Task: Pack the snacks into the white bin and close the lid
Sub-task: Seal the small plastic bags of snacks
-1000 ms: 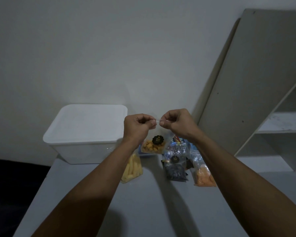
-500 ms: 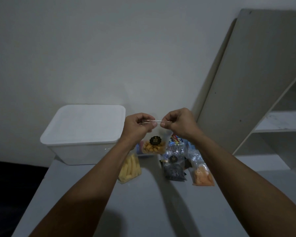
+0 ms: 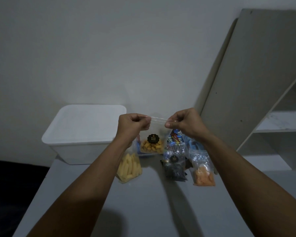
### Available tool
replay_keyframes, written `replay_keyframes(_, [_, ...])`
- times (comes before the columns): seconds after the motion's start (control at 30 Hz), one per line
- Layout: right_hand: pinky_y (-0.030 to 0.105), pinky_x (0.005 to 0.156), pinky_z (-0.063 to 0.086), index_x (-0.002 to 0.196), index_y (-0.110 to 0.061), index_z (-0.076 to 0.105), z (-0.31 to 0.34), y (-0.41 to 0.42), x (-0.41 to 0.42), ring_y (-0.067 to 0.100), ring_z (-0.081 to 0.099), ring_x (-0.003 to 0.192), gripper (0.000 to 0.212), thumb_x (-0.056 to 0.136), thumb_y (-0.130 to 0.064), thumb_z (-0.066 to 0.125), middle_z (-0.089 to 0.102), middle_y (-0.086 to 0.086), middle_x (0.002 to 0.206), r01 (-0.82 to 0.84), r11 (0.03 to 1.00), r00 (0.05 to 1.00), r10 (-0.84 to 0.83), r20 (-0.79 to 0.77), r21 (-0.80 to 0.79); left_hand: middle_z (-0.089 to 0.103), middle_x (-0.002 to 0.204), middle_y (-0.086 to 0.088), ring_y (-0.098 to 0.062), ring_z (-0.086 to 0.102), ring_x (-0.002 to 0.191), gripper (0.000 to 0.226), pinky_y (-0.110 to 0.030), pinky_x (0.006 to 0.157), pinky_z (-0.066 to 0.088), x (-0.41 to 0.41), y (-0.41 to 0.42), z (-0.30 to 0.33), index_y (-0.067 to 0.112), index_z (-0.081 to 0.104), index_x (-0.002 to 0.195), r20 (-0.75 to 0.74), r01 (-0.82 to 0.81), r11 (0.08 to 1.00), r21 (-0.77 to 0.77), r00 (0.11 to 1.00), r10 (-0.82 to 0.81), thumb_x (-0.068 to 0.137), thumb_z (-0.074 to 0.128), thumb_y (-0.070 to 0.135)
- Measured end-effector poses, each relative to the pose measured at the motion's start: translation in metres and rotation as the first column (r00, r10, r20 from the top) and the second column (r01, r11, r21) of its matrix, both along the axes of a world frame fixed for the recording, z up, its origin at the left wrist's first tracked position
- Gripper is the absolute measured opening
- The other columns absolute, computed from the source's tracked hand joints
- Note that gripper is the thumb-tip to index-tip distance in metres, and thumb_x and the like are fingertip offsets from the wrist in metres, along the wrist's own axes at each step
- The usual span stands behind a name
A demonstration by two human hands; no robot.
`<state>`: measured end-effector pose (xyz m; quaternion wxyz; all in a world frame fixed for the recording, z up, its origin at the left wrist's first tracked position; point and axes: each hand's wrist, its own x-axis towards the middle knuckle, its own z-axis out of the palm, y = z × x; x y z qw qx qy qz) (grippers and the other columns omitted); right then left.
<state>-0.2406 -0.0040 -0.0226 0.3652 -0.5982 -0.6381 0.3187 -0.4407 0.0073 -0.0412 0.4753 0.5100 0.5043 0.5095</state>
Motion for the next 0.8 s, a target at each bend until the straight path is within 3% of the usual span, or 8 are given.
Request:
replay_keyframes(0.07, [0.037,0.062,0.053,0.073,-0.011,0.074,0.001,-0.001,0.001,0.022,0.059,0.059,0.010,0.071,-0.017,0.082,0.071,0.012,0.072,0.000,1.000,1.000,0.000,-0.015,0.002,0.072,0.072,-0.008,-0.017,0.070,0.064,0.004,-0.032,0.072,0.061,0.001,-0.001,0.000,0.006,0.073,0.080,0.030,-0.005,1.000,-0.014,1.000,0.006,0.077,0.075,0.004])
replay_keyframes(0.2, [0.049,0.070,0.059,0.073,-0.008,0.075,0.006,0.003,0.002,0.045,0.062,0.065,0.012,0.071,-0.017,0.082,0.073,0.016,0.073,-0.013,1.000,1.000,0.013,-0.023,0.011,0.072,0.074,-0.006,-0.015,0.071,0.066,0.006,-0.029,0.073,0.060,0.002,0.000,0.003,0.009,0.073,0.078,0.043,-0.037,0.999,-0.017,0.998,0.038,0.075,0.077,0.005])
replay_keyframes(0.3, [0.050,0.079,0.059,0.074,-0.010,0.075,0.011,0.006,0.006,0.026,0.071,0.073,0.010,0.071,-0.016,0.081,0.074,0.009,0.075,-0.024,1.000,1.000,0.024,-0.012,0.015,0.073,0.077,-0.008,-0.020,0.071,0.074,0.008,-0.032,0.075,0.059,-0.004,0.004,0.009,0.011,0.073,0.076,-0.002,-0.014,0.999,-0.039,1.000,0.014,0.073,0.079,0.008])
replay_keyframes(0.37, [0.048,0.080,0.059,0.074,-0.012,0.075,0.009,0.007,0.007,0.026,0.072,0.077,0.011,0.070,-0.019,0.083,0.075,0.010,0.076,0.014,0.999,1.000,-0.014,-0.005,0.032,0.072,0.077,-0.007,-0.020,0.069,0.075,0.011,-0.033,0.074,0.058,-0.007,0.010,0.007,0.011,0.071,0.073,-0.043,-0.148,0.989,-0.012,0.988,0.148,0.071,0.082,0.010])
replay_keyframes(0.47, [0.046,0.077,0.060,0.071,-0.017,0.075,0.002,0.007,0.004,0.024,0.072,0.076,0.010,0.070,-0.022,0.084,0.075,0.007,0.076,0.097,0.992,0.995,-0.098,0.008,0.082,0.066,0.066,-0.005,-0.020,0.064,0.062,0.020,-0.035,0.071,0.058,-0.004,0.009,0.003,0.009,0.065,0.069,-0.103,-0.371,0.929,0.005,0.924,0.369,0.074,0.080,0.022])
replay_keyframes(0.53, [0.046,0.072,0.060,0.066,-0.024,0.073,-0.006,0.006,-0.003,0.020,0.071,0.071,0.011,0.071,-0.024,0.084,0.074,0.003,0.073,0.132,0.983,0.990,-0.137,0.037,0.130,0.066,0.062,-0.005,-0.017,0.063,0.055,0.032,-0.033,0.065,0.056,0.008,0.001,0.006,0.004,0.068,0.073,-0.145,-0.248,0.965,-0.088,0.961,0.234,0.079,0.075,0.035])
replay_keyframes(0.6, [0.043,0.070,0.061,0.068,-0.023,0.074,-0.013,0.002,-0.011,0.014,0.070,0.063,0.011,0.072,-0.026,0.083,0.073,-0.003,0.070,0.144,0.975,0.986,-0.155,0.054,0.172,0.069,0.065,-0.006,-0.017,0.065,0.056,0.037,-0.031,0.064,0.057,0.020,-0.007,0.013,0.003,0.070,0.077,-0.091,-0.111,0.971,-0.210,0.991,0.093,0.082,0.071,0.039])
replay_keyframes(0.8, [0.041,0.063,0.060,0.077,-0.016,0.076,-0.022,-0.003,-0.018,0.018,0.068,0.060,0.012,0.073,-0.026,0.082,0.074,0.002,0.071,0.152,0.970,0.988,-0.153,-0.010,0.192,0.071,0.075,-0.007,-0.014,0.069,0.062,0.017,-0.024,0.060,0.058,0.019,-0.006,0.013,0.004,0.069,0.087,0.150,0.007,0.947,-0.321,0.988,0.044,0.085,0.071,0.021])
